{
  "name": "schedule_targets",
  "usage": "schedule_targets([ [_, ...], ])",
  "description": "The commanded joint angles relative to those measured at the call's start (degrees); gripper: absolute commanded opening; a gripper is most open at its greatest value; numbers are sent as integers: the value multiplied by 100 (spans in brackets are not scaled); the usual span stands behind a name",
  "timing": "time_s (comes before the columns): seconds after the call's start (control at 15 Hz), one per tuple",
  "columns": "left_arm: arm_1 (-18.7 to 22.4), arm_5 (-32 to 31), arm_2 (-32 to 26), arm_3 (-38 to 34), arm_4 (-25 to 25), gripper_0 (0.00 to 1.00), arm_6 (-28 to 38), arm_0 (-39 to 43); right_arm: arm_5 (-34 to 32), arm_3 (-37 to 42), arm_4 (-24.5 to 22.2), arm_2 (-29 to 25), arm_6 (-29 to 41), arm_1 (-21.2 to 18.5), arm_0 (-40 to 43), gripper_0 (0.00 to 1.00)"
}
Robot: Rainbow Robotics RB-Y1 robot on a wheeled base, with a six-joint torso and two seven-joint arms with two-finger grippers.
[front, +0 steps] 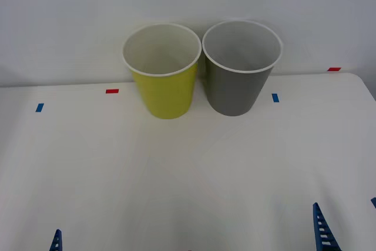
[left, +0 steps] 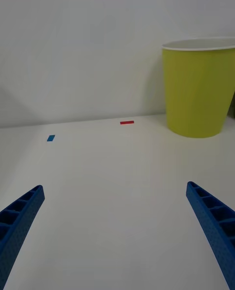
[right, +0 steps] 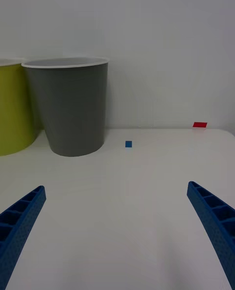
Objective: Put cans in the gray bin and PET bottles in the light green bin.
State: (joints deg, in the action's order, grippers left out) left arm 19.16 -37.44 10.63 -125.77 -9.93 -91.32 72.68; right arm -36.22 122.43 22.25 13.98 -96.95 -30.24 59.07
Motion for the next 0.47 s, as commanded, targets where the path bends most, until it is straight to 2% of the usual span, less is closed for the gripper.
schedule_targets([
  [0.07, 0, 0, 0, 0, 0, 100, 0, 0, 1, 0, -2, 0, 0, 0, 0, 100],
  [0.47, 0, 0, 0, 0, 0, 100, 0, 0, 1, 0, -2, 0, 0, 0, 0, 100],
])
